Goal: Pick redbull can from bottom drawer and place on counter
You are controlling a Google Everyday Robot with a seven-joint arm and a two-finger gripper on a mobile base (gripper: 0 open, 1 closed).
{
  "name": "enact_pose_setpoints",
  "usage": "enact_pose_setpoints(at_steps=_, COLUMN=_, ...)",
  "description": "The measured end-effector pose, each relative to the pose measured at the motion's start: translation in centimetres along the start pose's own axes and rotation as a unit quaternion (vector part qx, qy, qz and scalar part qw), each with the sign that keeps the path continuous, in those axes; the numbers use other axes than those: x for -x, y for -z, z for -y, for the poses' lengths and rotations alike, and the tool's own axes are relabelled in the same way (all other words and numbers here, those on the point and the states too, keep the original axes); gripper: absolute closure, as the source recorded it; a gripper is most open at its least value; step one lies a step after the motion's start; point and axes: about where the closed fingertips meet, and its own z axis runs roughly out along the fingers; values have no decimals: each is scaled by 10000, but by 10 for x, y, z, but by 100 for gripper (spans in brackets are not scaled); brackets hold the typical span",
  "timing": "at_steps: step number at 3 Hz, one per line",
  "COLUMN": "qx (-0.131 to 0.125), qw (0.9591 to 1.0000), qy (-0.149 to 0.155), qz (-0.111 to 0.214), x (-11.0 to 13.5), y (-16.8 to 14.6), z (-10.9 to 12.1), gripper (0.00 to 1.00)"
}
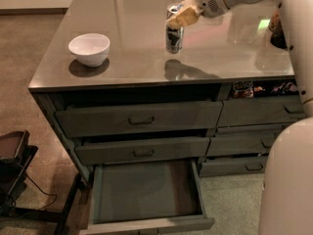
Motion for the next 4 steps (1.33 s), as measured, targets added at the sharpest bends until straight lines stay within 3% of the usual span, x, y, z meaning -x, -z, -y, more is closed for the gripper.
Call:
enact_pose_setpoints(at_steps=2, qx=-67, qw=9987, qy=-510, qz=13, x=-22, y=-3, z=10, gripper=100)
enact_pose_setpoints(at_steps=4, qx=24, qw=9966, qy=-818, qz=33, x=-48, y=-10, z=3, gripper=100)
